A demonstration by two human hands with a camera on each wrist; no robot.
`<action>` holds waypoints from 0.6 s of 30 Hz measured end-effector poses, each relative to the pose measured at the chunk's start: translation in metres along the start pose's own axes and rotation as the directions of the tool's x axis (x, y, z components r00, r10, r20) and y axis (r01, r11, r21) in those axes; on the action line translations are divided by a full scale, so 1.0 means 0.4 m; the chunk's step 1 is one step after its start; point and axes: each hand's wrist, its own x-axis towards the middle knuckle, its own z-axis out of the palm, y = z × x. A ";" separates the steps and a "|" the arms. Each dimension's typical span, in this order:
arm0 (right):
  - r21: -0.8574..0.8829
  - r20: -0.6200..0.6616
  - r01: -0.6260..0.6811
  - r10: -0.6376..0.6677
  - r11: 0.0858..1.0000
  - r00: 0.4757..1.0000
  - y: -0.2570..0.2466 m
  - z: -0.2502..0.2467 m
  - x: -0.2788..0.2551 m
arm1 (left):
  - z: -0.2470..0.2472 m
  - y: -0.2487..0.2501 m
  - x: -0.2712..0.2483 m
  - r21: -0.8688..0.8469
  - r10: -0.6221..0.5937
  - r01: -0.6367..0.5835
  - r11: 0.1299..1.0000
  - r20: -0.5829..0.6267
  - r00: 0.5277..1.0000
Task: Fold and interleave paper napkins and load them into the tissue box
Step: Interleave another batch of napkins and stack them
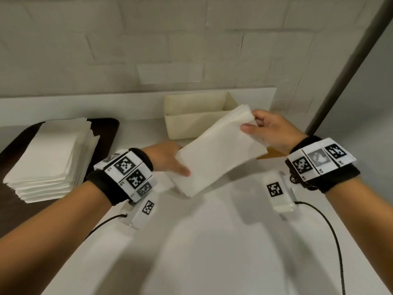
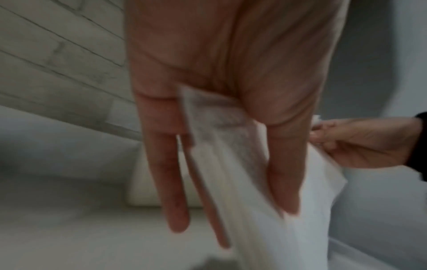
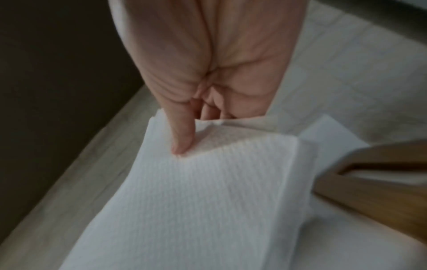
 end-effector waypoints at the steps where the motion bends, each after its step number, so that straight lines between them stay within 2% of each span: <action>1: 0.074 0.003 -0.038 0.038 0.997 0.999 0.028 -0.003 -0.001 | 0.006 -0.022 0.004 -0.100 -0.011 0.005 0.995 -0.062 0.998; 3: 0.192 0.023 -0.108 0.105 0.975 0.994 0.072 0.002 -0.006 | 0.015 -0.058 0.023 -0.340 -0.071 -0.014 0.940 -0.236 0.969; 4: 0.233 0.031 -0.128 0.125 0.964 0.992 0.088 0.008 -0.007 | 0.019 -0.071 0.032 -0.490 -0.107 -0.049 0.870 -0.284 0.953; 6: 0.244 0.029 -0.142 0.139 0.959 0.990 0.111 0.023 -0.011 | 0.033 -0.092 0.046 -0.741 -0.132 -0.124 0.660 -0.277 0.952; 7: 0.224 0.026 -0.149 0.147 0.963 0.989 0.123 0.031 -0.011 | 0.044 -0.097 0.050 -0.807 -0.135 -0.138 0.574 -0.259 0.957; 8: 0.187 0.023 -0.163 0.162 0.969 0.987 0.135 0.040 -0.011 | 0.056 -0.100 0.052 -0.838 -0.139 -0.129 0.530 -0.236 0.962; 9: 0.131 0.027 -0.183 0.181 0.974 0.983 0.147 0.049 -0.010 | 0.068 -0.107 0.057 -0.850 -0.146 -0.106 0.517 -0.210 0.967; 13: 0.007 0.043 -0.269 0.269 0.963 0.962 0.188 0.077 -0.006 | 0.101 -0.130 0.081 -0.809 -0.135 -0.046 0.587 -0.153 0.979; 16: 0.028 0.040 -0.310 0.309 0.950 0.950 0.192 0.086 0.005 | 0.105 -0.128 0.093 -0.820 -0.158 -0.075 0.568 -0.198 0.967; 18: -0.024 0.041 -0.314 0.315 0.949 0.948 0.182 0.090 0.014 | 0.103 -0.120 0.100 -0.813 -0.159 -0.109 0.571 -0.240 0.958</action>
